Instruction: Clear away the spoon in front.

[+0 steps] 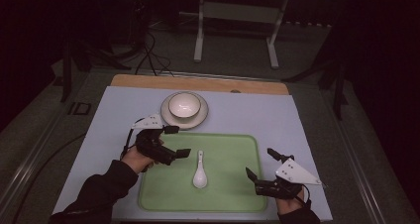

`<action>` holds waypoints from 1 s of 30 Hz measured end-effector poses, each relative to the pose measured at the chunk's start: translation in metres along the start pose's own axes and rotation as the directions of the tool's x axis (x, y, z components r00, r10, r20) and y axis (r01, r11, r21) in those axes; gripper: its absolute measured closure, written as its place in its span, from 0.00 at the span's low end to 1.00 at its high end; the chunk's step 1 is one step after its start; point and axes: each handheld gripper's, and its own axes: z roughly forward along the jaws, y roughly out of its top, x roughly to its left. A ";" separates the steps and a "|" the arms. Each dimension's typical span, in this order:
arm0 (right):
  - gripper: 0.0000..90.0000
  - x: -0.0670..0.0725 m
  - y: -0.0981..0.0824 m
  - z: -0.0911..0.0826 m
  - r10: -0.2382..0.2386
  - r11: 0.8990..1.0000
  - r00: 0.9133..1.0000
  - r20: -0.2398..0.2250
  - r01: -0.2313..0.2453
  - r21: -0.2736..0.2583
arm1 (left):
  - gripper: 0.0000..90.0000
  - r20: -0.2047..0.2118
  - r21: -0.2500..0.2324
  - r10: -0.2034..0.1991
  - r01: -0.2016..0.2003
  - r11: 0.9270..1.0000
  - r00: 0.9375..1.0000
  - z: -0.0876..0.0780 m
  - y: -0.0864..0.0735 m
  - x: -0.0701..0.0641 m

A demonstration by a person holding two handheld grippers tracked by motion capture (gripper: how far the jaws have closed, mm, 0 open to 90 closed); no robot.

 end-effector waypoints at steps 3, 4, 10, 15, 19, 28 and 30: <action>0.12 0.000 0.000 0.000 0.000 1.000 1.000 0.000 0.000 -0.001 | 0.01 0.000 0.020 0.012 -0.012 1.000 1.000 -0.007 -0.003 -0.004; 0.12 0.000 0.000 0.000 -0.002 1.000 1.000 0.001 0.002 0.000 | 0.01 -0.005 0.022 0.018 -0.018 1.000 1.000 -0.010 -0.005 -0.005; 0.12 0.001 0.001 -0.002 -0.010 1.000 1.000 0.009 0.010 -0.004 | 0.01 -0.018 0.027 0.017 -0.016 0.999 1.000 -0.029 -0.016 -0.009; 0.12 0.002 0.001 -0.001 -0.014 1.000 1.000 0.007 0.014 -0.001 | 0.01 -0.036 0.018 0.019 -0.018 1.000 0.999 -0.042 -0.026 -0.009; 0.12 0.002 0.001 0.000 -0.020 1.000 1.000 0.002 0.020 0.004 | 0.01 -0.056 0.024 0.027 -0.026 0.999 0.998 -0.050 -0.034 -0.007; 0.11 0.003 0.000 -0.001 -0.023 1.000 1.000 0.001 0.023 0.000 | 0.01 -0.100 0.026 0.005 -0.002 1.000 0.995 -0.063 -0.056 0.003; 0.11 0.003 0.000 -0.001 -0.025 1.000 1.000 0.000 0.025 0.000 | 0.01 -0.099 0.020 -0.006 0.008 1.000 0.995 -0.066 -0.060 0.005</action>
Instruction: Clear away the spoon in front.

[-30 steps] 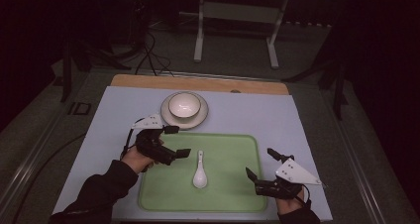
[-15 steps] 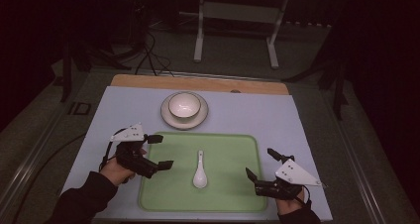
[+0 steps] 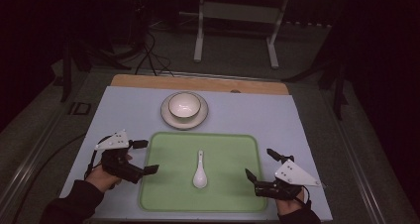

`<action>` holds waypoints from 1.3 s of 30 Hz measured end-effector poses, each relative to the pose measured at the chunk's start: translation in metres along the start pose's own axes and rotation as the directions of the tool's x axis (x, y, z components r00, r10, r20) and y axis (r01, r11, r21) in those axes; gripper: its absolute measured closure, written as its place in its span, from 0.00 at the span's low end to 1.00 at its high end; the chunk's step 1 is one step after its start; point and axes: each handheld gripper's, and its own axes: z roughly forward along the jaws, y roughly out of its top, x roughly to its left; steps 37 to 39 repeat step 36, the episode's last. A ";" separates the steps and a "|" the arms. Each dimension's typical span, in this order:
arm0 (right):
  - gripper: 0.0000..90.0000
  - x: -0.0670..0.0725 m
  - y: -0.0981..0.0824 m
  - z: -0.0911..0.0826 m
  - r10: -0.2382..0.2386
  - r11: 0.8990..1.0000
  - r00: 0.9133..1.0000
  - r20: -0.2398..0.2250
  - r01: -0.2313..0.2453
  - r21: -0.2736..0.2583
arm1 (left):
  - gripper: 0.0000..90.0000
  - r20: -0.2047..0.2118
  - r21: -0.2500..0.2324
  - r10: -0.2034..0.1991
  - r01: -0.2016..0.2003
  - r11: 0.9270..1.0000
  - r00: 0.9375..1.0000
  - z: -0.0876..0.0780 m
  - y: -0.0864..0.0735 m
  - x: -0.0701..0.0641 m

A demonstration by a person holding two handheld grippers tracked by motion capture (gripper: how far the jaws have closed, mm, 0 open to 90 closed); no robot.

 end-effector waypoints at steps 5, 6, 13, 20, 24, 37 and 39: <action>0.11 0.000 -0.001 0.000 -0.002 1.000 1.000 -0.004 0.002 0.001 | 0.01 -0.010 -0.001 -0.014 0.014 1.000 1.000 -0.004 -0.011 0.003; 0.11 0.000 -0.001 0.000 -0.002 1.000 1.000 -0.002 0.002 0.002 | 0.01 -0.015 0.002 -0.015 0.015 1.000 1.000 -0.004 -0.014 0.004; 0.11 0.000 -0.002 0.001 -0.003 1.000 1.000 -0.003 0.003 0.003 | 0.01 -0.052 0.014 -0.015 0.016 1.000 0.999 -0.007 -0.033 0.011; 0.11 0.000 -0.003 0.003 -0.008 1.000 1.000 0.003 0.008 0.014 | 0.01 -0.071 0.007 -0.005 0.005 1.000 0.997 -0.007 -0.046 0.016; 0.11 -0.003 -0.005 0.003 0.002 1.000 1.000 0.006 -0.002 0.015 | 0.01 -0.063 0.018 -0.020 0.021 1.000 0.998 -0.005 -0.055 0.019; 0.11 -0.005 -0.007 0.004 0.014 1.000 1.000 0.002 -0.014 0.018 | 0.01 -0.072 0.025 -0.058 0.060 0.998 0.996 -0.004 -0.062 0.026; 0.11 -0.005 -0.007 0.004 0.014 1.000 1.000 0.002 -0.014 0.018 | 0.01 -0.072 0.025 -0.058 0.060 0.998 0.996 -0.004 -0.062 0.026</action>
